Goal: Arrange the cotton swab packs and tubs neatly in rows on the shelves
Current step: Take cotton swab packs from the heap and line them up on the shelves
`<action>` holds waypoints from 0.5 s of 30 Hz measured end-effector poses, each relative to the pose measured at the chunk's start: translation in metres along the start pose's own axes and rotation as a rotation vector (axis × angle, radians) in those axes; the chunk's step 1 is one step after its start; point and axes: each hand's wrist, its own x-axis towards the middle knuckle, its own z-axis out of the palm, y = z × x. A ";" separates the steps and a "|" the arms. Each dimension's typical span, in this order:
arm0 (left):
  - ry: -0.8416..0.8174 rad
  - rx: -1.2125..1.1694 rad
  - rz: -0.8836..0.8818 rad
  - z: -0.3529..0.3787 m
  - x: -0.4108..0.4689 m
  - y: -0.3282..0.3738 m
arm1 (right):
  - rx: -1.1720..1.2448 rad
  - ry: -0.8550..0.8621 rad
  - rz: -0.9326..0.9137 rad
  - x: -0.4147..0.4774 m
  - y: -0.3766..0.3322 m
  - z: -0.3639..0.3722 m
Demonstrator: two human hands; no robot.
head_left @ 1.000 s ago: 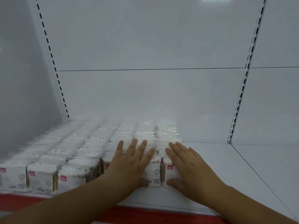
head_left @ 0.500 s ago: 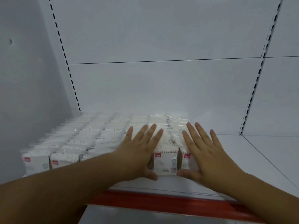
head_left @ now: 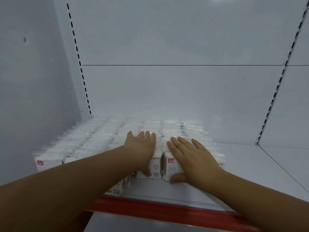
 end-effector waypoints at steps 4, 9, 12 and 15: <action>0.005 0.023 0.019 -0.001 0.003 -0.001 | -0.027 0.050 0.002 0.004 0.005 0.009; 0.003 -0.013 0.048 -0.001 0.003 -0.006 | -0.051 -0.033 -0.023 0.003 0.005 0.003; -0.047 -0.074 0.051 -0.007 -0.003 -0.008 | -0.135 -0.040 -0.040 -0.003 0.001 -0.014; -0.029 -0.066 0.062 -0.026 -0.014 -0.005 | -0.030 0.045 -0.029 -0.020 0.014 -0.041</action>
